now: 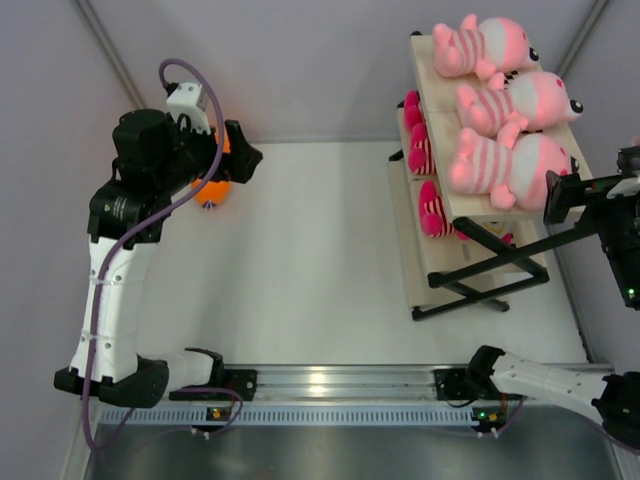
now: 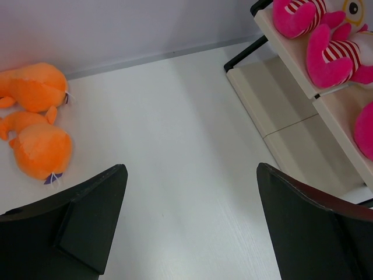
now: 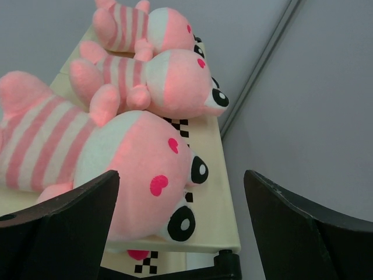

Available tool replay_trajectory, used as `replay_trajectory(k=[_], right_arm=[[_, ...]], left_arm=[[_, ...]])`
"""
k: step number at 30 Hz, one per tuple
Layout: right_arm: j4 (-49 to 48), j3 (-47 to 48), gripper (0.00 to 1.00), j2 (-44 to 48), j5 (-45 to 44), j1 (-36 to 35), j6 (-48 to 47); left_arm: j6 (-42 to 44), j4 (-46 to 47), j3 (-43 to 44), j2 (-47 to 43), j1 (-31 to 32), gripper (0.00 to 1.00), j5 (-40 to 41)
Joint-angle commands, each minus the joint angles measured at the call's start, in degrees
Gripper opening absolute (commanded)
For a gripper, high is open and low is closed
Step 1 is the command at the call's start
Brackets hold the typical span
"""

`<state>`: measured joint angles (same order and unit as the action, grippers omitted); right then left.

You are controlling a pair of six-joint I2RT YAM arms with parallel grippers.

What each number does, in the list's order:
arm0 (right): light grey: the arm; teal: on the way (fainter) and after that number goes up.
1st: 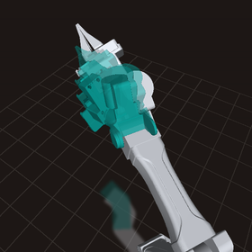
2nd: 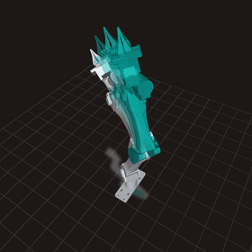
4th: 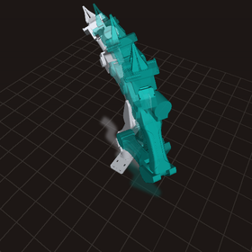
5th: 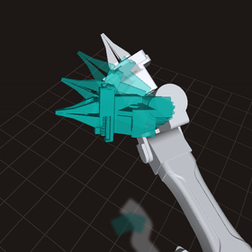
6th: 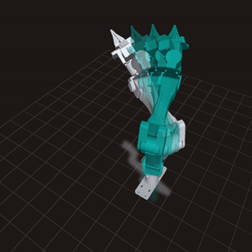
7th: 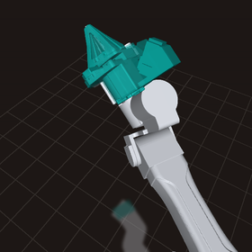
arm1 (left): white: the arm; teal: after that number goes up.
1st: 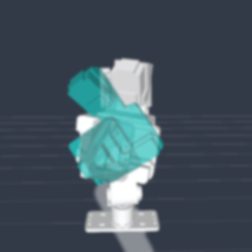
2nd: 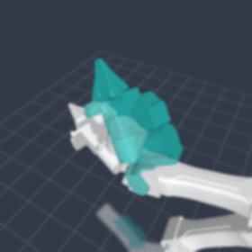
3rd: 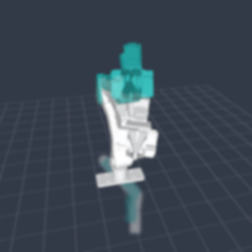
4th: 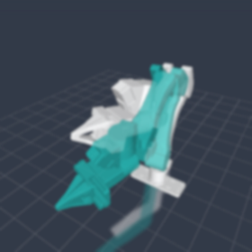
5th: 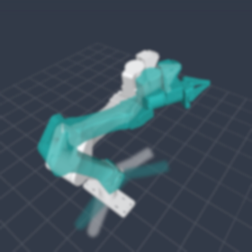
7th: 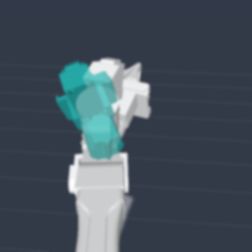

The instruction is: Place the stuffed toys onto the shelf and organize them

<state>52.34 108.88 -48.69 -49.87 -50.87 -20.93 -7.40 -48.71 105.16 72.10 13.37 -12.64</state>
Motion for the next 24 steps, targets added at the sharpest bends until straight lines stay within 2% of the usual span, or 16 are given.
replay_trajectory(k=[1, 6, 9, 14, 17, 18, 24], right_arm=[[2.8, 1.2, 0.89, -1.1, -0.5, -0.6, 1.4], [4.9, 4.5, 0.9, -2.5, 0.5, -0.7, 1.7], [3.7, 6.6, 0.9, -3.6, 1.8, -0.6, -0.1], [1.7, 8.2, 0.91, -6.2, 3.4, -0.6, -3.5], [1.8, 8.0, 0.93, -7.3, 5.7, -0.6, -4.5], [1.8, 7.8, 0.93, -7.5, 6.7, -0.7, -4.7], [-0.2, 2.7, 0.95, -5.5, 8.5, -0.6, -6.6]], left_arm=[[0.1, 1.5, -0.2, -1.8, -0.5, 0.99, -0.9], [5.1, 1.8, -3.0, -0.4, -0.5, 0.99, 1.6], [11.0, 1.8, -6.2, 2.6, -0.5, 0.99, 6.5], [15.8, 5.4, -10.2, 10.6, -1.8, 0.96, 16.8], [18.5, 7.9, -8.8, 18.8, -4.9, 0.95, 21.3], [19.9, 8.3, -8.1, 23.9, -6.2, 0.95, 23.0], [24.7, 9.7, -0.6, 41.0, -7.3, 0.96, 36.7]])
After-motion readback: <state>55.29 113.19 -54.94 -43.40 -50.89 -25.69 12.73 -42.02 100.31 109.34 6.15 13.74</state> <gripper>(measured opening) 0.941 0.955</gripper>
